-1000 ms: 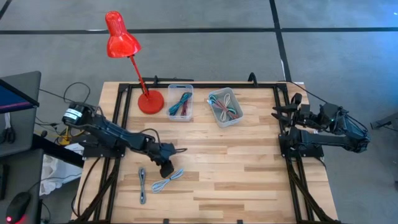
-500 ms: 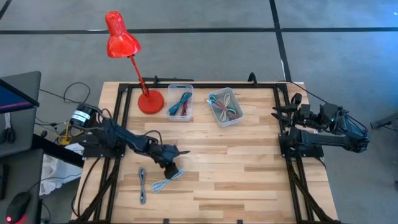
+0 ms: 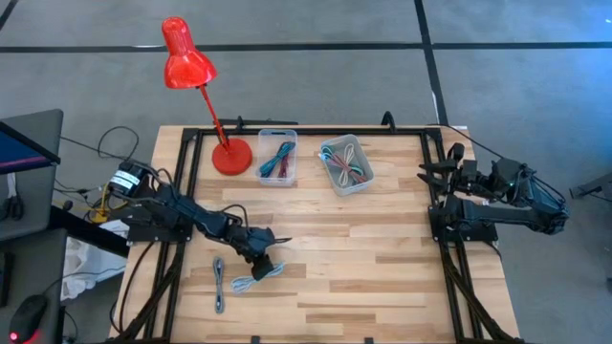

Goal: Pick & Place USB Port
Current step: Put the light blue USB cable into the gray bin

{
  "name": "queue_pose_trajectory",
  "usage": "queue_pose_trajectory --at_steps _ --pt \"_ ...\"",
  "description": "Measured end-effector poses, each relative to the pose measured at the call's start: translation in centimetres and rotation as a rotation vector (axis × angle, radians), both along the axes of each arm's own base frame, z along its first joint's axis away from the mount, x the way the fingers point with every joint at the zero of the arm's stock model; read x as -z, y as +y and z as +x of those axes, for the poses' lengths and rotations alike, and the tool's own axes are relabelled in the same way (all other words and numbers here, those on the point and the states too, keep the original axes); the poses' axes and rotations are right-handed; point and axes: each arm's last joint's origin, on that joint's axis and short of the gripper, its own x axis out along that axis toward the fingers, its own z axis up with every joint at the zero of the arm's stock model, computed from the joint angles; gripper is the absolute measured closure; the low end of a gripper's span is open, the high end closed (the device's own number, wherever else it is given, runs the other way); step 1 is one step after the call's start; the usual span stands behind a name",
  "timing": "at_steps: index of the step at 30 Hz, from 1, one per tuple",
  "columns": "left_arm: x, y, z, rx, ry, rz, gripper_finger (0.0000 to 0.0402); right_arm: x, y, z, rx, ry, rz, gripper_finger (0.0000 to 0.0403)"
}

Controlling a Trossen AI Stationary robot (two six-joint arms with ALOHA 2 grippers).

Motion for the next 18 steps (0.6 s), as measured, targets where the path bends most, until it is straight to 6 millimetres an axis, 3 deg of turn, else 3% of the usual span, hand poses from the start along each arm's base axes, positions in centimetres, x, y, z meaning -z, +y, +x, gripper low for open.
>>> queue_pose_trajectory --at_steps 11,18 --pt "0.01 -0.05 -0.03 0.001 -0.001 0.004 0.0340 0.00 0.00 0.00 0.001 0.000 0.000 0.0291" --pt "0.10 0.04 -0.05 0.014 -0.017 0.052 0.0395 0.00 0.00 0.00 0.001 0.000 0.000 0.0291"
